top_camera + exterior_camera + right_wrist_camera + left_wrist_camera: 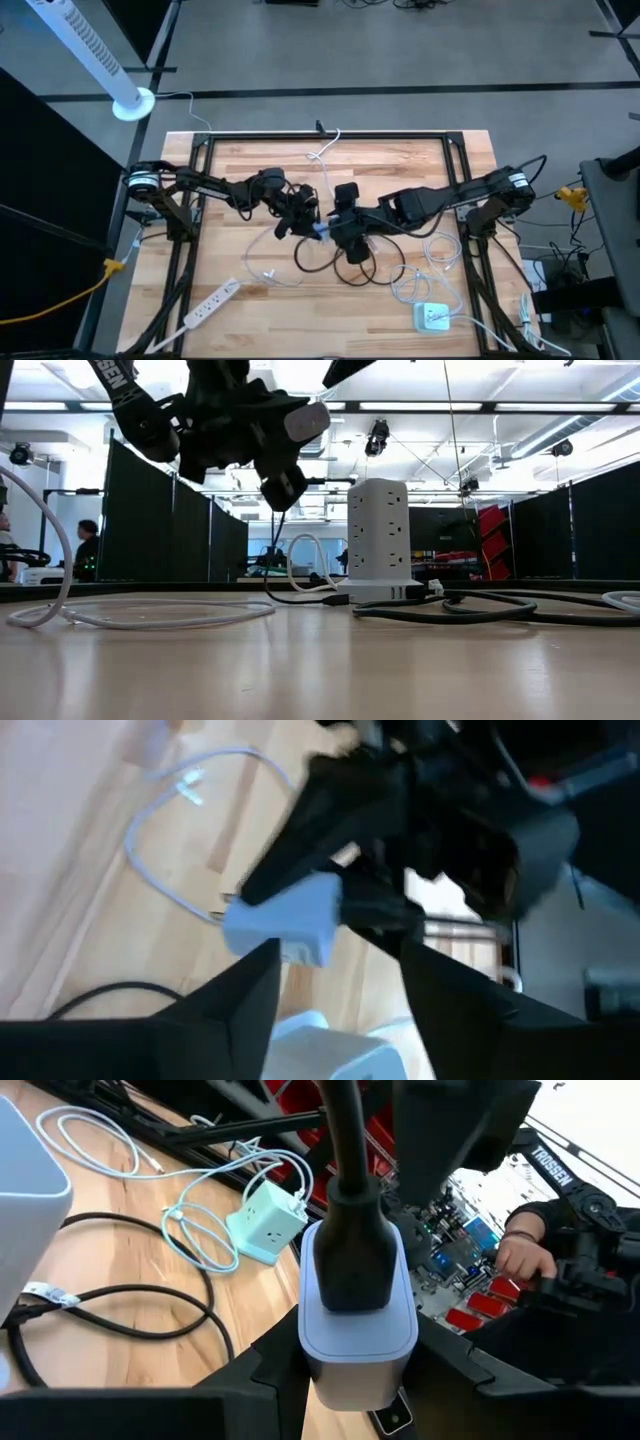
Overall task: Plug in charger cables
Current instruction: Insert the purple charger adapter into the top white outlet extension
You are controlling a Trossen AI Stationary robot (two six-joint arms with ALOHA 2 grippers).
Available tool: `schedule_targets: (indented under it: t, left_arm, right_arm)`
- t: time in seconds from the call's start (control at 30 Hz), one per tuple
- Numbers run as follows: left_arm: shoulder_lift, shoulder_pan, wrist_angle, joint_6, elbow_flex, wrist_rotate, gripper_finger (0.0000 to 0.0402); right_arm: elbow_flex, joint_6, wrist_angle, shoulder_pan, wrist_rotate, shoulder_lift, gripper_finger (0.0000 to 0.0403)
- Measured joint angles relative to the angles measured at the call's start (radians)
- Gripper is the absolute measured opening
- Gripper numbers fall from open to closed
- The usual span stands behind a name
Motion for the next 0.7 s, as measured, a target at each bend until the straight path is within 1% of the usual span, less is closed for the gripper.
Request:
schedule_targets:
  t: [0.07,0.17,0.2,0.23,0.37,0.53,0.7]
  left_arm:
    - [0.000,-0.002,0.003,-0.001,0.001,0.006,0.0119]
    - [0.000,-0.009,0.002,0.001,0.001,0.009,0.0119]
    - [0.000,-0.009,0.003,0.004,0.001,0.009,0.0119]
    - [0.000,-0.009,0.003,0.004,0.001,0.009,0.0119]
    - [0.000,-0.009,0.013,0.004,0.001,0.009,0.0119]
    - [0.000,-0.012,0.036,0.004,0.001,0.017,0.0119]
    - [-0.001,-0.014,0.040,0.000,0.001,0.026,0.0119]
  right_arm:
    - [0.000,0.064,0.000,-0.007,0.012,0.000,0.0127]
    - [0.000,0.122,-0.001,-0.017,0.009,0.000,0.0045]
    - [0.000,0.127,-0.001,-0.019,0.004,0.000,0.0023]
    - [0.000,0.129,0.000,-0.019,0.003,0.000,0.0013]
    - [0.000,0.144,0.006,-0.022,0.004,0.011,0.0016]
    - [-0.001,0.147,0.019,-0.026,0.004,0.048,0.0002]
    - [-0.002,0.146,0.044,-0.023,-0.060,0.063,0.0001]
